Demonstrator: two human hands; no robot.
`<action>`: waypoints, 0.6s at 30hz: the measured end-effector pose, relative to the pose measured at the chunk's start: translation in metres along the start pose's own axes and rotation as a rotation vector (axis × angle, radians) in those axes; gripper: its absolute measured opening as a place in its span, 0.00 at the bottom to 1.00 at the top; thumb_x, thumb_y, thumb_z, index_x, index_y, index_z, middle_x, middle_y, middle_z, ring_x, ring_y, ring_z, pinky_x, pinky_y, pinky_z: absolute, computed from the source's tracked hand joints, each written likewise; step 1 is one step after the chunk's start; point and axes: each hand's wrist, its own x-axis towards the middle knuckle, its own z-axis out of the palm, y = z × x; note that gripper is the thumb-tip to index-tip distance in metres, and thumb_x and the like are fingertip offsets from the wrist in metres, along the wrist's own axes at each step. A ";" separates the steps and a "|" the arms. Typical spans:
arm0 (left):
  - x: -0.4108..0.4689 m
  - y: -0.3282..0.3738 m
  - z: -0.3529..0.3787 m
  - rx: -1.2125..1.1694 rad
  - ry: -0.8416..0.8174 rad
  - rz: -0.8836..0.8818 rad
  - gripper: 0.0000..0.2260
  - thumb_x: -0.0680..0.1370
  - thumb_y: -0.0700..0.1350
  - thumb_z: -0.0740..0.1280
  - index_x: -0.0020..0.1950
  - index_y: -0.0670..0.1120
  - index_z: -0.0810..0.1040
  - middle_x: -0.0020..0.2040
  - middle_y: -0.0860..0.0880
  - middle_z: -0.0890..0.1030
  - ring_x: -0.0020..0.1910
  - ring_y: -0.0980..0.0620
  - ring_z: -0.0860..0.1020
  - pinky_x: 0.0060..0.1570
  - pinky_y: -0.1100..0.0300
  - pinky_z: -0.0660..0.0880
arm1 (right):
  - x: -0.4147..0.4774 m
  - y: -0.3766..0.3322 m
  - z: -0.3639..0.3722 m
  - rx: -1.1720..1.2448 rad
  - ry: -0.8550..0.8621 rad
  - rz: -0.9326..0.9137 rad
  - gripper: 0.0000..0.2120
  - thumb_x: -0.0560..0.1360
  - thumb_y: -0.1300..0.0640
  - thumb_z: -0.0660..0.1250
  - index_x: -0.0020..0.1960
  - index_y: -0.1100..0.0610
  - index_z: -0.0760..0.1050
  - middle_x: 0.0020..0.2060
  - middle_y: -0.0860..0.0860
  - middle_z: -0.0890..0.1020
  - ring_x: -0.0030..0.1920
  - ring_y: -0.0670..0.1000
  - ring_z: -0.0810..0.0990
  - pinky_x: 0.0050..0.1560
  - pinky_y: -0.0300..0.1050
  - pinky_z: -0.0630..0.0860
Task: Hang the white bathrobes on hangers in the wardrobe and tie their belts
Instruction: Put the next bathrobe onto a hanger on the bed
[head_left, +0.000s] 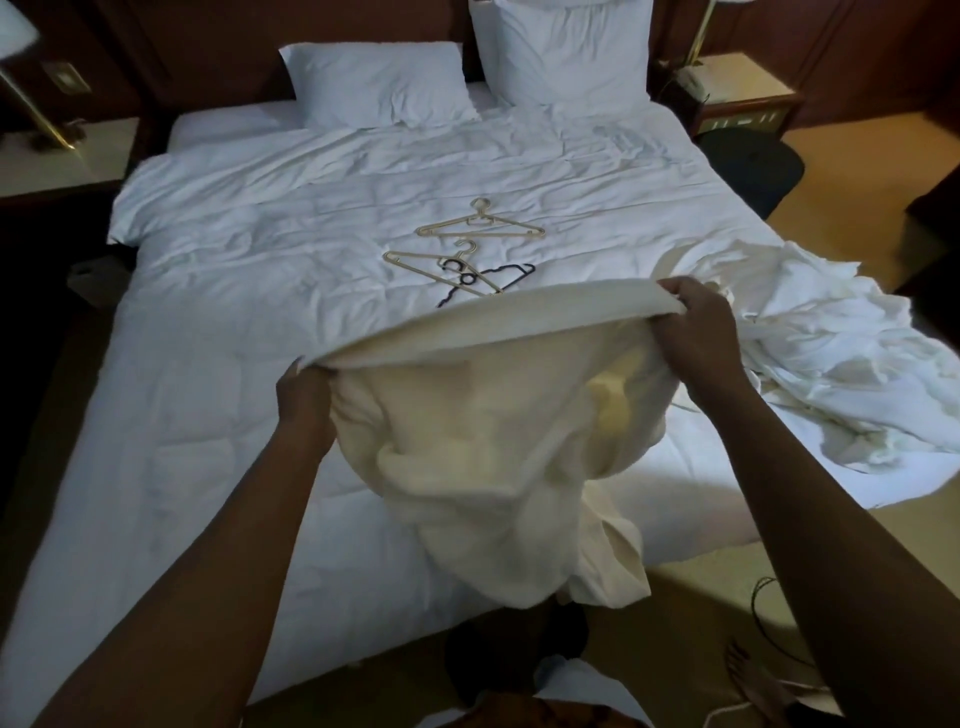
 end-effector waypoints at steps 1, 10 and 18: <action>-0.005 0.015 0.007 -0.006 -0.068 0.014 0.14 0.74 0.39 0.66 0.58 0.46 0.84 0.57 0.42 0.85 0.57 0.42 0.83 0.50 0.53 0.79 | 0.002 0.011 0.001 -0.193 -0.088 0.018 0.17 0.74 0.53 0.63 0.60 0.56 0.79 0.54 0.55 0.83 0.57 0.58 0.79 0.52 0.46 0.70; -0.088 0.062 0.086 0.869 -0.766 0.561 0.06 0.73 0.49 0.74 0.50 0.52 0.84 0.45 0.53 0.84 0.47 0.55 0.82 0.46 0.59 0.76 | -0.061 -0.009 0.092 -0.160 -0.594 -0.357 0.36 0.70 0.42 0.77 0.73 0.48 0.67 0.66 0.46 0.77 0.64 0.47 0.75 0.64 0.45 0.72; -0.050 0.059 0.037 1.057 -0.521 0.708 0.05 0.72 0.48 0.78 0.45 0.53 0.84 0.40 0.56 0.83 0.41 0.62 0.80 0.36 0.74 0.67 | -0.024 0.013 0.056 -0.338 -0.431 -0.345 0.03 0.77 0.58 0.69 0.45 0.54 0.75 0.40 0.49 0.77 0.46 0.56 0.79 0.41 0.43 0.62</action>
